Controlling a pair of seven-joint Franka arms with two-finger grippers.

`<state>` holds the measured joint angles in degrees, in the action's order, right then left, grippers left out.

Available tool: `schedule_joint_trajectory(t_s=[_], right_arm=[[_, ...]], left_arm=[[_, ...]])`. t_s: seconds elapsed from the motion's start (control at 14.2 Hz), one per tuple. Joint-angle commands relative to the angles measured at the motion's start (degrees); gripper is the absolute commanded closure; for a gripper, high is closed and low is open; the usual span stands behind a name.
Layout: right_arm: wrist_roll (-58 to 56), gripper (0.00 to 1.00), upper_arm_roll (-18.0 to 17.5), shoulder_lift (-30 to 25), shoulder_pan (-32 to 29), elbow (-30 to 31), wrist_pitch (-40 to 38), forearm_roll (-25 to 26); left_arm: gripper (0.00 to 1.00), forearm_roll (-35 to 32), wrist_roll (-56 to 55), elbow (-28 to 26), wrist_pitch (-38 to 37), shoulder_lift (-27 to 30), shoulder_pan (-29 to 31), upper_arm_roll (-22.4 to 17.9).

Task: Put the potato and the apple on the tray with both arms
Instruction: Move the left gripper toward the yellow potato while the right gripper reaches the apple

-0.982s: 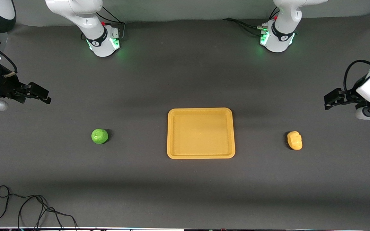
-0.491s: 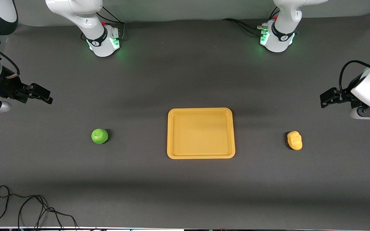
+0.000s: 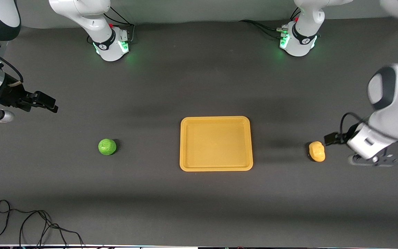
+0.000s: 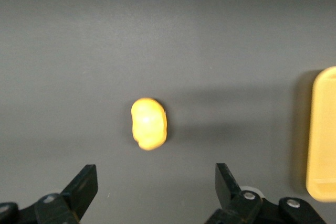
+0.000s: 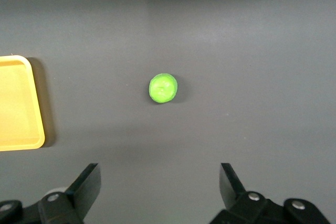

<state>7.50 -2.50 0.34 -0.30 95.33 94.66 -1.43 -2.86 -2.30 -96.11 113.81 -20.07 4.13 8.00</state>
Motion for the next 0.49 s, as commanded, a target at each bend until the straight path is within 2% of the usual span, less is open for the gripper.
schedule_joint_trajectory(t_s=[0.0,0.21,0.42], right_arm=[[0.0,0.0,-0.4,1.9,0.1,0.7,1.5,-0.3],[0.0,0.0,-1.1,4.7,0.1,5.6,11.0,-0.2],[-0.1,0.0,-2.3,4.5,0.1,18.5,28.1,-0.2]], left_arm=[[0.0,-2.1,-1.1,-4.3,6.1,-1.9,0.5,-0.2],[0.0,-3.7,-3.4,-8.3,11.9,-4.0,2.5,-0.1],[0.0,-3.7,-3.7,-14.2,20.6,-4.8,2.3,-0.2]])
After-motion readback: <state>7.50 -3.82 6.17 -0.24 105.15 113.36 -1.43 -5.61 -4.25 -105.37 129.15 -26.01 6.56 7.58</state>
